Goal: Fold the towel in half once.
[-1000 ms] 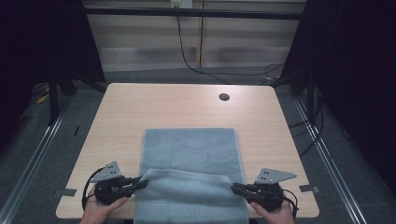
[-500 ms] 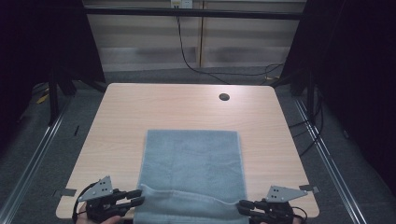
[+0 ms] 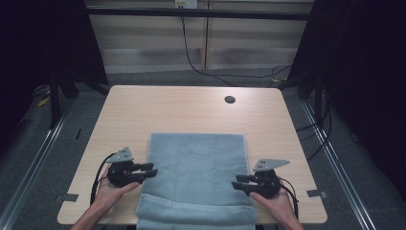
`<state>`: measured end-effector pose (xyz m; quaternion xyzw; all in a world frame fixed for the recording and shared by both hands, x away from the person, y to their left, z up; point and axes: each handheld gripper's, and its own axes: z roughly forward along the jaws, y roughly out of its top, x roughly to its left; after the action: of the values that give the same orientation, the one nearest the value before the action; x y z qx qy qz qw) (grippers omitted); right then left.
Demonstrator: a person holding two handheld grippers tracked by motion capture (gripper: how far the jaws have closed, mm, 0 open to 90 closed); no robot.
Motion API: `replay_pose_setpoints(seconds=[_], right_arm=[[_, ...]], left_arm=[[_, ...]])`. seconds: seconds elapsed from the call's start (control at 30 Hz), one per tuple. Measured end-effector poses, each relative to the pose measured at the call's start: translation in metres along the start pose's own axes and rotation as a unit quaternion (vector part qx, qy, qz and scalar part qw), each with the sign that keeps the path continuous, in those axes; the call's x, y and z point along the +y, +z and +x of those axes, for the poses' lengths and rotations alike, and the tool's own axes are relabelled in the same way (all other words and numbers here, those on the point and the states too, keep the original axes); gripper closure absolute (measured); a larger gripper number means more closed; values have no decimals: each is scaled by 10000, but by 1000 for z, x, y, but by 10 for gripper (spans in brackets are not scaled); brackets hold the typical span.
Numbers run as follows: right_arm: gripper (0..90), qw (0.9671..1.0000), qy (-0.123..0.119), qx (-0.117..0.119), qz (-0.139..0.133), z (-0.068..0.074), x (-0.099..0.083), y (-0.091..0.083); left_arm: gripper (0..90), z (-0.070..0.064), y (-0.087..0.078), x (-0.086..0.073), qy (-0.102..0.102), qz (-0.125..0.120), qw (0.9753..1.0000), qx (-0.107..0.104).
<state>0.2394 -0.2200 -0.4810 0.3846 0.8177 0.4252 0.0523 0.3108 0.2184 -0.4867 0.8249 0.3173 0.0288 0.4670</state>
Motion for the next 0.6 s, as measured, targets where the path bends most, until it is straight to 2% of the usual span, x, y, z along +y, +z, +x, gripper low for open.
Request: replay_pose_setpoints(seconds=[0.1, 0.13, 0.17, 0.2, 0.27, 0.3, 0.33, 0.4, 0.47, 0.53, 0.6], right_arm=[[598, 9999, 24, -163, 32, -17, 15, 15], [581, 9997, 56, -250, 11, -23, 19, 20], [569, 9994, 174, -289, -34, -30, 23, 25], [570, 9994, 182, -304, -40, -36, 26, 30], [579, 9990, 213, -399, 59, -42, 27, 40], [577, 9989, 228, -385, 144, -43, 25, 44], [577, 9989, 171, -412, 117, -41, 23, 45], [577, 9987, 179, -404, 261, -36, 22, 41], [577, 9991, 106, -362, 203, -33, 16, 38], [578, 9994, 156, -281, 160, -29, 10, 34], [578, 9993, 95, -286, 208, -24, 7, 31]], left_arm=[[638, 11, 14, 8, 29, 151, 9998, 109], [637, 15, 19, 10, 11, 126, 9997, 217], [636, 18, 23, 10, -31, 135, 9994, 305], [638, 20, 26, 9, -47, 182, 9993, 310], [644, 19, 31, 4, 54, 340, 9988, 336], [644, 17, 30, 2, 132, 300, 9989, 339], [643, 15, 28, 1, 114, 308, 9990, 302], [646, 11, 25, -4, 106, 298, 9992, 225], [647, 6, 22, -8, 187, 291, 9992, 180], [647, 2, 19, -11, 100, 289, 9994, 146], [647, -3, 17, -13, 120, 327, 9993, 158]])
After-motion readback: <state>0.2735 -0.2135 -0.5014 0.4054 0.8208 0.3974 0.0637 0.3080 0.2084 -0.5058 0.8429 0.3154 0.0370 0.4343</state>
